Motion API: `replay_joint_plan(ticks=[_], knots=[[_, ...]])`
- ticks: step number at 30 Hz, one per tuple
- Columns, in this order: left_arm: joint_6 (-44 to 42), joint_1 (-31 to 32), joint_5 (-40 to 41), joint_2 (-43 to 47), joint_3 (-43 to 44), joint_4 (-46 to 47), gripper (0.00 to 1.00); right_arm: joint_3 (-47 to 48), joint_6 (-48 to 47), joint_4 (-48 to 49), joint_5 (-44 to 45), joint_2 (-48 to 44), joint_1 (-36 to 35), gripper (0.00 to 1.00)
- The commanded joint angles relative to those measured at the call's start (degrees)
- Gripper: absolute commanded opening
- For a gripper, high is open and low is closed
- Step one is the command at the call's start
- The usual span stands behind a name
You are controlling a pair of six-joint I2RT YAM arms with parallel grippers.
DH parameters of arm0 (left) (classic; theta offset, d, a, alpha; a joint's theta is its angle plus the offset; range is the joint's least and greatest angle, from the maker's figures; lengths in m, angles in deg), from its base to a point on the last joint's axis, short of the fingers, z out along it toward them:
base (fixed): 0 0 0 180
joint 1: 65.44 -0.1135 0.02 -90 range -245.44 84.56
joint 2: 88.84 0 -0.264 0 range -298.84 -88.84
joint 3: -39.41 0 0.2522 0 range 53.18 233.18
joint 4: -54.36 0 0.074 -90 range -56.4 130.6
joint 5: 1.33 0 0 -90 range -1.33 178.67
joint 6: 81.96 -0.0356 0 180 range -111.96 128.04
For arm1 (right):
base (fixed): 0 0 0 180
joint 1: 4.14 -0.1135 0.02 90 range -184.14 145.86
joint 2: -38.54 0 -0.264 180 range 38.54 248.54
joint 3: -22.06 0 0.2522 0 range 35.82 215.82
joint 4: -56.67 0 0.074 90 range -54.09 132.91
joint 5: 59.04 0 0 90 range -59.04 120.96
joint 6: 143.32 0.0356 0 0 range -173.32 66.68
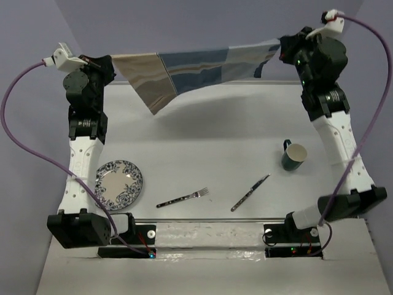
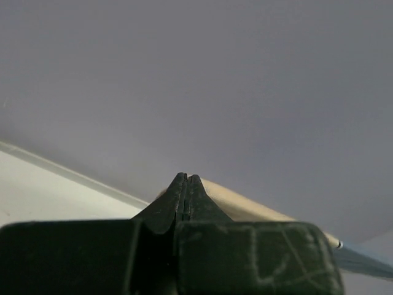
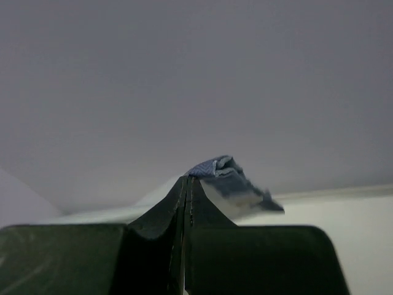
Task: Set the dinner table for one person
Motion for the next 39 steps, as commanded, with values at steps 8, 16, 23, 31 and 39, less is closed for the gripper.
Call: replay_joint_plan(ticks=[8, 16, 23, 31, 39], knots=[[9.9, -2.9, -11.0, 13.4, -47.3, 16.9, 0.00, -64.8, 9.9, 20.4, -4.3, -19.9, 0.1, 0.00], [11.5, -3.0, -12.2, 11.5, -61.4, 21.5, 0.00, -76.3, 13.0, 24.7, -9.1, -14.5, 0.1, 0.00], [11.0, -3.0, -10.7, 13.3, -66.0, 22.4, 0.00, -83.3, 12.8, 24.5, -7.8, -19.2, 0.1, 0.00], [10.8, -3.0, -11.6, 11.6, -68.7, 23.3, 0.00, -86.7, 14.5, 19.4, -2.4, -25.0, 0.1, 0.00], [11.0, -2.9, -12.0, 13.3, -70.9, 23.2, 0.00, -87.4, 16.0, 17.2, -1.6, -25.4, 0.1, 0.00]])
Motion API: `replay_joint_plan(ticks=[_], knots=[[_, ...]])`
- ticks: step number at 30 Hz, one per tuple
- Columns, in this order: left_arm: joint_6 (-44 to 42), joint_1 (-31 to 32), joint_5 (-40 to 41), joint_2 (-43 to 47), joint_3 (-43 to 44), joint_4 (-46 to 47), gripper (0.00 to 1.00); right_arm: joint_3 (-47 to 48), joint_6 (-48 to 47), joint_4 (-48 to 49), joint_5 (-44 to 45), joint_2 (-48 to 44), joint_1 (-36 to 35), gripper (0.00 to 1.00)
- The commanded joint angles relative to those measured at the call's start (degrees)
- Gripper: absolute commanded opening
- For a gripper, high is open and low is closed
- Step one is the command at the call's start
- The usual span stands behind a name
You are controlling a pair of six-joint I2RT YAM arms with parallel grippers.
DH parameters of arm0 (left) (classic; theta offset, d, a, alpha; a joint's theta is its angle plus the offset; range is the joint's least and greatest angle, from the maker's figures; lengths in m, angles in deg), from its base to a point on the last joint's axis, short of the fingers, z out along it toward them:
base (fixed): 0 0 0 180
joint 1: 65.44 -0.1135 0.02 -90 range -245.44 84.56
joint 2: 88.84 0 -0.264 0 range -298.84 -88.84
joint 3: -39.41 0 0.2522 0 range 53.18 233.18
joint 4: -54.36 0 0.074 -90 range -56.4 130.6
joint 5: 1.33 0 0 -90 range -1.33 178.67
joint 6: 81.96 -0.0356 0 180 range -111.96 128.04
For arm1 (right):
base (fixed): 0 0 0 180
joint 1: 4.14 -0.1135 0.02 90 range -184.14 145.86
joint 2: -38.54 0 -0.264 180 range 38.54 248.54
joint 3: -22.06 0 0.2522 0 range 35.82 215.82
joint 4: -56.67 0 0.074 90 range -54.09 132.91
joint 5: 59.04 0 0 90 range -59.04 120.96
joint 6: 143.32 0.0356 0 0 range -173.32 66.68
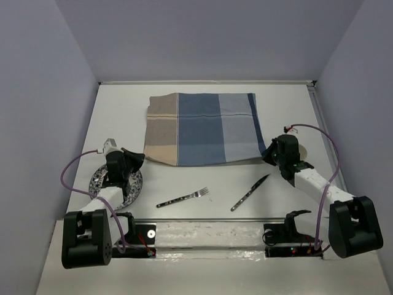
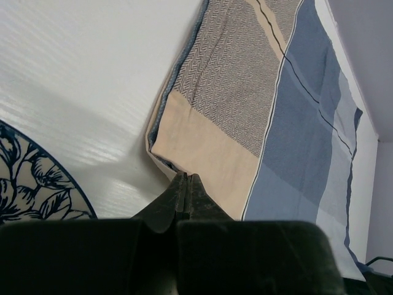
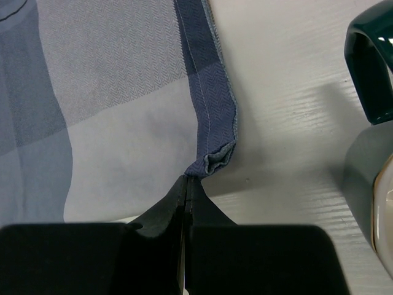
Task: Set the dinner table for one person
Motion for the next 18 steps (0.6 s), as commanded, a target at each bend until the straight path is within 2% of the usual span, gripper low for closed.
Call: replay_joint_plan(ticks=[1, 6, 11, 13, 15, 16, 18], knots=[[0.0, -0.1, -0.7, 2.2, -1.0, 2.3, 0.00, 0.5, 1.3, -0.4, 1.5, 0.6, 0.3, 0.00], [1.5, -0.1, -3.4, 6.2, 1.8, 1.0, 0.00, 3.6, 0.2, -0.5, 0.7, -2.8, 0.3, 0.00], [0.4, 0.5, 0.1, 13.0, 5.5, -5.2, 0.00, 6.9, -0.8, -2.1, -0.2, -4.8, 0.3, 0.00], [0.5, 0.5, -0.9, 13.2, 6.9, -5.9, 0.00, 8.5, -1.3, -2.1, -0.7, -4.4, 0.3, 0.00], [0.6, 0.6, -2.1, 14.1, 12.9, -7.9, 0.00, 11.9, -2.8, -5.5, -0.7, -5.2, 0.3, 0.00], [0.5, 0.7, -2.1, 14.8, 18.8, -10.0, 0.00, 16.7, -3.3, -8.1, -0.4, -7.0, 0.3, 0.00], [-1.0, 1.1, -1.0, 16.8, 24.9, -11.9, 0.00, 21.6, -4.9, -9.5, -0.5, -9.6, 0.3, 0.00]])
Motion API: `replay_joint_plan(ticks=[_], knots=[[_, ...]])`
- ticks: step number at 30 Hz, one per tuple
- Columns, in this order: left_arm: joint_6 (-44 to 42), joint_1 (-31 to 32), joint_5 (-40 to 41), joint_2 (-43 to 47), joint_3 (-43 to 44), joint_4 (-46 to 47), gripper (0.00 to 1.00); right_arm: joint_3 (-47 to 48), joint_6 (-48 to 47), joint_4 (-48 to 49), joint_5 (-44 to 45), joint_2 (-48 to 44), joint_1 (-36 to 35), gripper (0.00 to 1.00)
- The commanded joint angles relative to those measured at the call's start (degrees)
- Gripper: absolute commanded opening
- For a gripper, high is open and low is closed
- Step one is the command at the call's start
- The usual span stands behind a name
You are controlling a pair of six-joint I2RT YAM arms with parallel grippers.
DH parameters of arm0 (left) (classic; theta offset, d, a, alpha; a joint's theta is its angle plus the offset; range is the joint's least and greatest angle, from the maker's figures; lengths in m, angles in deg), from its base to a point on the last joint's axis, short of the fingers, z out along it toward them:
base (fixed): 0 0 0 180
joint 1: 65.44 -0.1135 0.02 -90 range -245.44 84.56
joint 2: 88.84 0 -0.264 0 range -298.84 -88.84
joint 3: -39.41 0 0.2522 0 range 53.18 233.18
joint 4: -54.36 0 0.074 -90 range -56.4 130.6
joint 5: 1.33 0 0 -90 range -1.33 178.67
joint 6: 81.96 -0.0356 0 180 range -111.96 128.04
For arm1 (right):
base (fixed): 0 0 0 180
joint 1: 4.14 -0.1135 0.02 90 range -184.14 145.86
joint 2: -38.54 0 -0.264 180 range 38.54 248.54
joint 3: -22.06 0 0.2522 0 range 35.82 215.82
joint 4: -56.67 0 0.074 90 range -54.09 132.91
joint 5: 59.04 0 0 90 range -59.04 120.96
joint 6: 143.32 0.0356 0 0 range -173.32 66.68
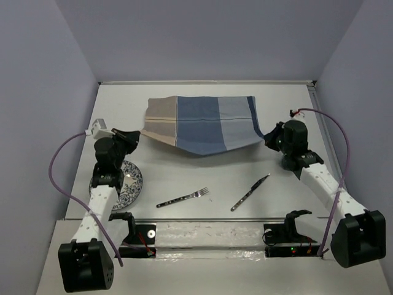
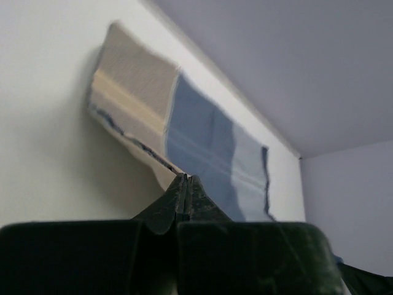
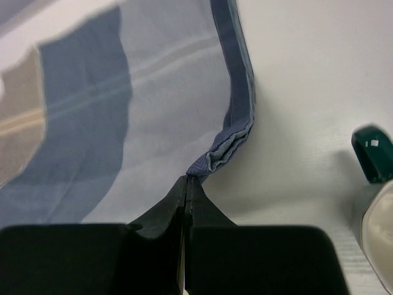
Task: Set the dinner table for one person
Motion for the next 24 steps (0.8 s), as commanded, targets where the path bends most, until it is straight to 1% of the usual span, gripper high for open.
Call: replay_joint_plan(ticks=[1, 4, 5, 7, 8, 11, 13, 15, 16, 21, 22, 24], knots=[[-2.3, 1.0, 0.8, 5.1, 18.3, -2.2, 0.00, 16.1, -4.1, -3.5, 0.3, -7.3, 0.3, 0.00], [-4.2, 0.9, 1.0, 5.8, 25.7, -5.0, 0.00, 24.7, -5.9, -7.3, 0.4, -8.1, 0.3, 0.00], [-4.4, 1.0, 0.8, 5.9, 29.4, -6.0, 0.00, 29.6, -6.8, -9.4, 0.3, -8.0, 0.3, 0.00], [-4.5, 0.9, 0.3, 5.7, 32.9, -6.8, 0.00, 33.2, -7.5, -10.4, 0.5, -7.8, 0.3, 0.00], [-4.5, 0.9, -0.2, 4.9, 33.9, -7.0, 0.00, 35.8, -8.1, -10.4, 0.9, -7.4, 0.3, 0.00], [-4.0, 0.9, -0.8, 2.3, 35.8, -6.6, 0.00, 39.4, -9.7, -11.2, 2.6, -6.0, 0.3, 0.00], [-4.0, 1.0, -0.8, 0.5, 37.0, -5.8, 0.00, 42.2, -10.3, -11.1, 3.4, -3.9, 0.3, 0.00], [-4.1, 1.0, -0.7, -3.3, 38.2, -5.4, 0.00, 43.7, -11.1, -11.0, 4.0, -1.7, 0.3, 0.00], [-3.7, 0.9, -0.8, -5.7, 38.9, -4.6, 0.00, 44.9, -11.3, -10.8, 4.1, 1.0, 0.3, 0.00], [-3.7, 1.0, -0.4, -12.9, 41.1, -2.4, 0.00, 46.8, -12.8, -8.2, 4.4, 8.7, 0.3, 0.00], [-4.1, 0.9, -0.2, -14.2, 42.8, -2.6, 0.00, 47.7, -13.1, -7.7, 4.4, 10.3, 0.3, 0.00], [-4.7, 0.9, -0.1, -17.9, 45.0, -3.0, 0.00, 52.2, -13.8, -7.7, 4.2, 15.4, 0.3, 0.00]])
